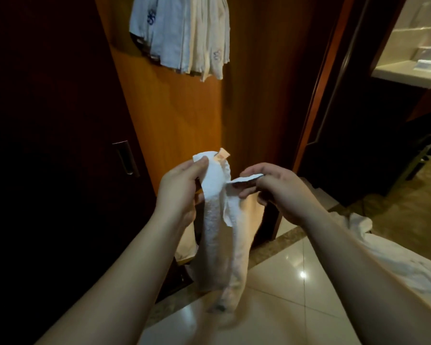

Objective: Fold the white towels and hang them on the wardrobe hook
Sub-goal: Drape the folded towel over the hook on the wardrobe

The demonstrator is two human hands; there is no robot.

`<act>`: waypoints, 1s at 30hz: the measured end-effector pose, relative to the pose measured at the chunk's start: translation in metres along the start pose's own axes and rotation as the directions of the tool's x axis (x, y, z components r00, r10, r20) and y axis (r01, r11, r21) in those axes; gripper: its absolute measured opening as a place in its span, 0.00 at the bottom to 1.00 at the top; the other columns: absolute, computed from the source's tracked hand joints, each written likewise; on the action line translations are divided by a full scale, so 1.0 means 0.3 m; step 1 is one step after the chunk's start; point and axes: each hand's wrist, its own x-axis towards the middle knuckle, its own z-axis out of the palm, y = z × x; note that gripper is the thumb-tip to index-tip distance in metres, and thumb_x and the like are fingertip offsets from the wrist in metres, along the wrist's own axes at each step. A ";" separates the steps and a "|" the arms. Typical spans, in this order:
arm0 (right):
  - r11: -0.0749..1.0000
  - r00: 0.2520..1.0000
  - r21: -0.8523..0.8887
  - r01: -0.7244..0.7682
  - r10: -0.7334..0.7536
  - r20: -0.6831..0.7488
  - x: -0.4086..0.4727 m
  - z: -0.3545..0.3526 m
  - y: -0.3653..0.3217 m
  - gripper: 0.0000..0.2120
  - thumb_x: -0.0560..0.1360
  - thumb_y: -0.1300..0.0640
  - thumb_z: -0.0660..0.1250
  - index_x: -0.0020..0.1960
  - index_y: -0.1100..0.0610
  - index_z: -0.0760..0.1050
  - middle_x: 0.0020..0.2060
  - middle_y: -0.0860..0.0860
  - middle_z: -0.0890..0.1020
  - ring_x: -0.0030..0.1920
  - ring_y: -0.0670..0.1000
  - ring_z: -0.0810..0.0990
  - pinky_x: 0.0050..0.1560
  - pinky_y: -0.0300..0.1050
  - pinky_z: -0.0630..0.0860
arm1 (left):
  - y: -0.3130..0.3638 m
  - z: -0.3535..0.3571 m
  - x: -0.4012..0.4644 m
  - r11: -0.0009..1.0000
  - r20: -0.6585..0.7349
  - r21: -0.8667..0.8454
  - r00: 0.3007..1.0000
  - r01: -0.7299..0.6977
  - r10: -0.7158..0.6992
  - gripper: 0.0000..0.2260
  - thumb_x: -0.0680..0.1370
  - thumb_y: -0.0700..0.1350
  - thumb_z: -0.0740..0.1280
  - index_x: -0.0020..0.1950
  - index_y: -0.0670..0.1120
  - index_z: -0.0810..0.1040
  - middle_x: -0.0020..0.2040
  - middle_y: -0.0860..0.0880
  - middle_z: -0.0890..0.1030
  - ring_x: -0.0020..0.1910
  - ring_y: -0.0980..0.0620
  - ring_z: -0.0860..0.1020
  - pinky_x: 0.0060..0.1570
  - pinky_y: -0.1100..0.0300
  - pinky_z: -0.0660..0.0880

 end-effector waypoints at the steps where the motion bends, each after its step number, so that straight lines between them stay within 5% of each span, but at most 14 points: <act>1: 0.991 0.999 -0.132 0.031 -0.028 0.029 -0.011 0.004 -0.011 0.12 0.79 0.65 0.61 0.53 0.53 0.80 0.40 0.49 0.87 0.42 0.42 0.84 0.40 0.41 0.72 | 0.005 0.013 -0.017 0.999 0.024 0.024 0.999 -0.027 0.027 0.09 0.80 0.46 0.69 0.55 0.43 0.84 0.46 0.46 0.87 0.48 0.45 0.85 0.47 0.50 0.81; 3: 0.941 0.996 -0.327 0.091 -0.079 0.051 -0.023 0.004 -0.020 0.07 0.80 0.58 0.66 0.53 0.46 0.78 0.39 0.42 0.87 0.44 0.36 0.82 0.45 0.35 0.71 | 0.012 0.033 -0.043 0.995 0.070 0.060 0.995 -0.074 0.070 0.09 0.80 0.47 0.68 0.54 0.43 0.85 0.46 0.45 0.87 0.49 0.43 0.84 0.50 0.46 0.80; 6: 0.907 0.982 -0.386 0.170 -0.190 -0.015 -0.037 -0.001 -0.029 0.02 0.78 0.49 0.70 0.49 0.45 0.77 0.37 0.39 0.86 0.41 0.33 0.81 0.40 0.25 0.69 | 0.009 0.059 -0.066 0.989 0.108 0.098 0.989 -0.111 0.100 0.10 0.81 0.47 0.67 0.53 0.44 0.85 0.47 0.44 0.86 0.49 0.42 0.84 0.52 0.44 0.79; 10: 0.954 0.969 -0.209 0.217 -0.237 -0.074 -0.057 -0.015 -0.043 0.02 0.79 0.52 0.69 0.49 0.50 0.79 0.37 0.42 0.86 0.38 0.40 0.84 0.36 0.28 0.71 | 0.001 0.092 -0.093 0.979 0.186 0.116 0.972 -0.165 0.142 0.12 0.82 0.46 0.64 0.47 0.47 0.86 0.44 0.43 0.86 0.43 0.47 0.84 0.45 0.51 0.78; 15: 0.977 0.972 -0.048 0.210 -0.214 -0.098 -0.062 -0.038 -0.054 0.03 0.79 0.53 0.69 0.49 0.52 0.79 0.39 0.49 0.87 0.41 0.49 0.85 0.36 0.43 0.73 | 0.002 0.146 -0.137 0.967 0.286 0.120 0.941 -0.223 0.181 0.10 0.83 0.43 0.64 0.54 0.44 0.85 0.44 0.46 0.86 0.43 0.51 0.84 0.43 0.59 0.79; 18: 0.979 0.971 0.017 0.203 -0.199 -0.132 -0.064 -0.058 -0.058 0.04 0.79 0.54 0.69 0.49 0.54 0.78 0.39 0.49 0.87 0.40 0.47 0.85 0.35 0.41 0.74 | -0.003 0.167 -0.147 0.961 0.313 0.111 0.927 -0.252 0.207 0.11 0.83 0.43 0.63 0.56 0.44 0.84 0.49 0.43 0.86 0.50 0.47 0.84 0.50 0.55 0.80; 27: 0.980 0.967 0.013 0.196 -0.191 -0.170 -0.087 -0.113 -0.056 0.07 0.79 0.51 0.69 0.48 0.54 0.78 0.37 0.49 0.87 0.39 0.49 0.85 0.33 0.36 0.75 | -0.017 0.207 -0.170 0.921 0.338 0.173 0.900 -0.349 0.277 0.12 0.83 0.44 0.61 0.58 0.46 0.84 0.50 0.47 0.86 0.51 0.51 0.84 0.46 0.61 0.78; 30: 0.981 0.969 0.025 0.190 -0.183 -0.168 -0.089 -0.133 -0.048 0.07 0.78 0.51 0.70 0.49 0.54 0.78 0.38 0.49 0.87 0.41 0.47 0.86 0.36 0.39 0.77 | -0.027 0.221 -0.172 0.914 0.329 0.185 0.899 -0.361 0.288 0.12 0.83 0.45 0.61 0.60 0.46 0.83 0.52 0.47 0.86 0.53 0.49 0.84 0.51 0.54 0.79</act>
